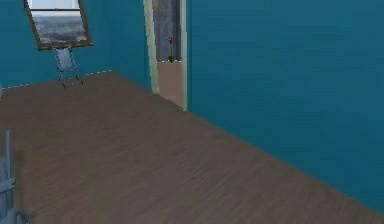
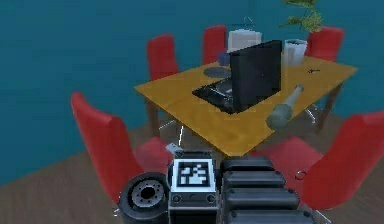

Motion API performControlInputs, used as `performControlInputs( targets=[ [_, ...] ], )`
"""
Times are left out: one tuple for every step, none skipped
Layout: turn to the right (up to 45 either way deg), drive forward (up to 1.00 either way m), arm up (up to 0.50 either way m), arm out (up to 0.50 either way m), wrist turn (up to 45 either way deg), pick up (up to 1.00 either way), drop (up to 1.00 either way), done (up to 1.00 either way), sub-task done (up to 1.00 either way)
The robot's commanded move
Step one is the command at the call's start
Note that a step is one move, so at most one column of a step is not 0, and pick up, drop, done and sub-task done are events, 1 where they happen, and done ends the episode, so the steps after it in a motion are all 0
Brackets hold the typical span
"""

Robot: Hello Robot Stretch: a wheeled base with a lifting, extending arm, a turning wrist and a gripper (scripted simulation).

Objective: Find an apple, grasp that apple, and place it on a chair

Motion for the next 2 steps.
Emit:
performControlInputs(
  targets=[
    [0.0,0.15,0.0,0.0,0.0,0.0,0.0,0.0,0.0],
    [45.0,0.0,0.0,0.0,0.0,0.0,0.0,0.0,0.0]
  ],
)
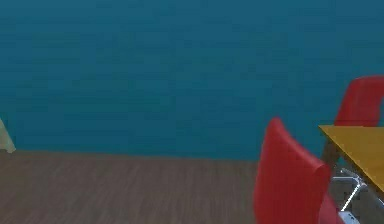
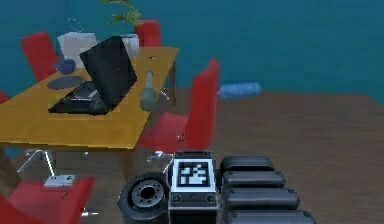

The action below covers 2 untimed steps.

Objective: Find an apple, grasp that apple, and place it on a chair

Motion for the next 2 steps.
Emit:
performControlInputs(
  targets=[
    [45.0,0.0,0.0,0.0,0.0,0.0,0.0,0.0,0.0],
    [42.0,0.0,0.0,0.0,0.0,0.0,0.0,0.0,0.0]
  ],
)
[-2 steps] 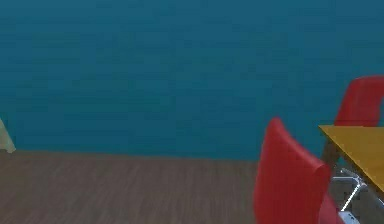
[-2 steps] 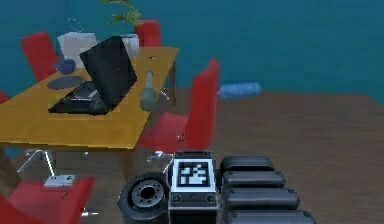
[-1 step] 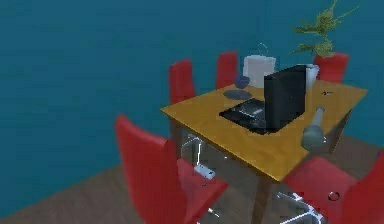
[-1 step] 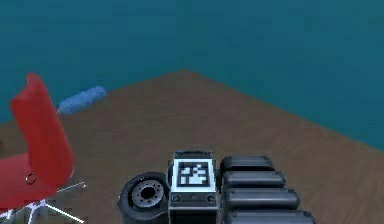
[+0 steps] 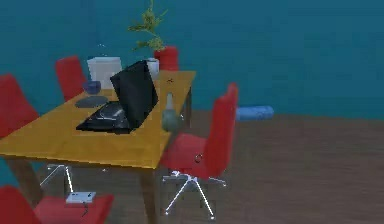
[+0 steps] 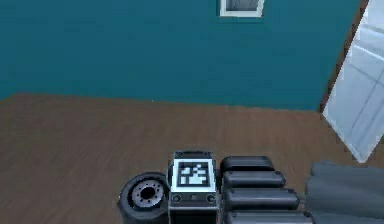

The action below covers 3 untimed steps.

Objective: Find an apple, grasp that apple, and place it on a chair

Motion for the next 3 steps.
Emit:
performControlInputs(
  targets=[
    [-45.0,0.0,0.0,0.0,0.0,0.0,0.0,0.0,0.0],
    [-45.0,0.0,0.0,0.0,0.0,0.0,0.0,0.0,0.0],
    [-27.0,0.0,0.0,0.0,0.0,0.0,0.0,0.0,0.0]
  ],
)
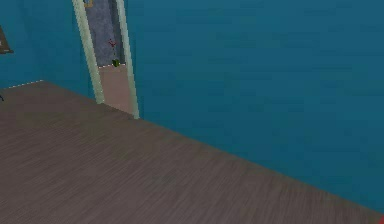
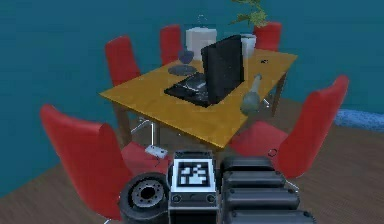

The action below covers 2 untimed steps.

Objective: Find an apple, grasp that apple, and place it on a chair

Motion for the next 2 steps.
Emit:
performControlInputs(
  targets=[
    [0.0,0.0,0.0,0.48,0.0,0.0,0.0,0.0,0.0],
    [0.0,0.0,0.0,0.0,39.0,0.0,0.0,0.0,0.0]
  ],
)
